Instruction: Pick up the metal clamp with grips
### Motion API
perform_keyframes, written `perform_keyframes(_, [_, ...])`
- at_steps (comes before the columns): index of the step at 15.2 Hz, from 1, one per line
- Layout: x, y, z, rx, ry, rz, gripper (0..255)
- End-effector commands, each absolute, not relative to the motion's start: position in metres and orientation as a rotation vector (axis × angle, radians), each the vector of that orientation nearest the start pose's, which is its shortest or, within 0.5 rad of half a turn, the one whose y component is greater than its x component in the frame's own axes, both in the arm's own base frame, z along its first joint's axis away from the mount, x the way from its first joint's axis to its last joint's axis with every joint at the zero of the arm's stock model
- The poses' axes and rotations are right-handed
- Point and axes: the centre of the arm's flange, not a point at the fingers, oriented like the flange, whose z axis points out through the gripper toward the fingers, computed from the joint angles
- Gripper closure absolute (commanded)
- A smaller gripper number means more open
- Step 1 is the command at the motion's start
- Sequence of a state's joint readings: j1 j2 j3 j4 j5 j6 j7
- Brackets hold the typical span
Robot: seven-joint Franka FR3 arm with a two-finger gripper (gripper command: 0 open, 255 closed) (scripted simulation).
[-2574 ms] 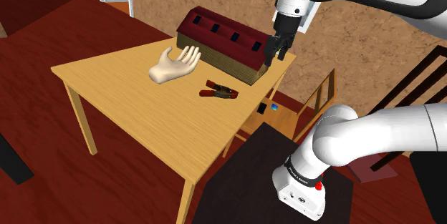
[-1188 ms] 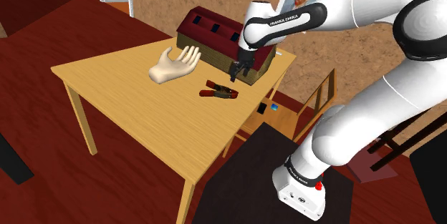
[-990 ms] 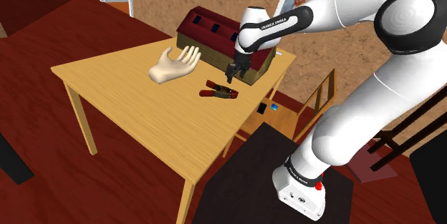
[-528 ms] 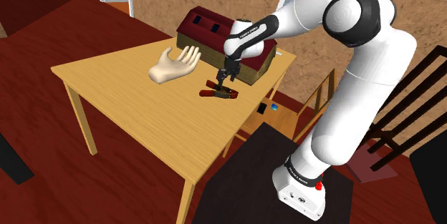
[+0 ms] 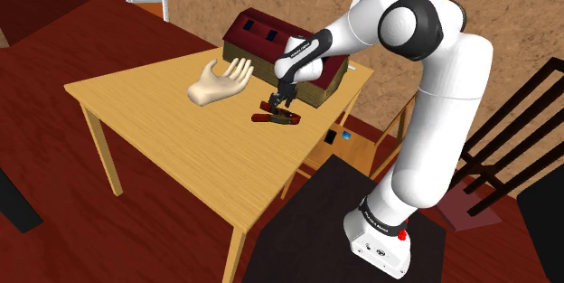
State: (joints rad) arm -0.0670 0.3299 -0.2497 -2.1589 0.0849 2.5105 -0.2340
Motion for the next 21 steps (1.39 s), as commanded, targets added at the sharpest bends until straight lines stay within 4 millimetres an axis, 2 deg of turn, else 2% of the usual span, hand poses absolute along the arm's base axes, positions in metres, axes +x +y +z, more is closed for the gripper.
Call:
perform_keyframes(1, [0.541,-0.178,0.24,-3.171,0.217,-0.041,0])
perform_keyframes(2, [0.541,-0.178,0.232,-3.171,0.217,-0.041,0])
perform_keyframes(4, [0.541,-0.178,0.232,-3.171,0.217,-0.041,0])
perform_keyframes(5, [0.541,-0.177,0.233,-3.171,0.217,-0.041,255])
perform_keyframes(14, [0.541,-0.178,0.232,-3.171,0.217,-0.041,255])
perform_keyframes(21, [0.541,-0.178,0.269,-3.171,0.217,-0.041,255])
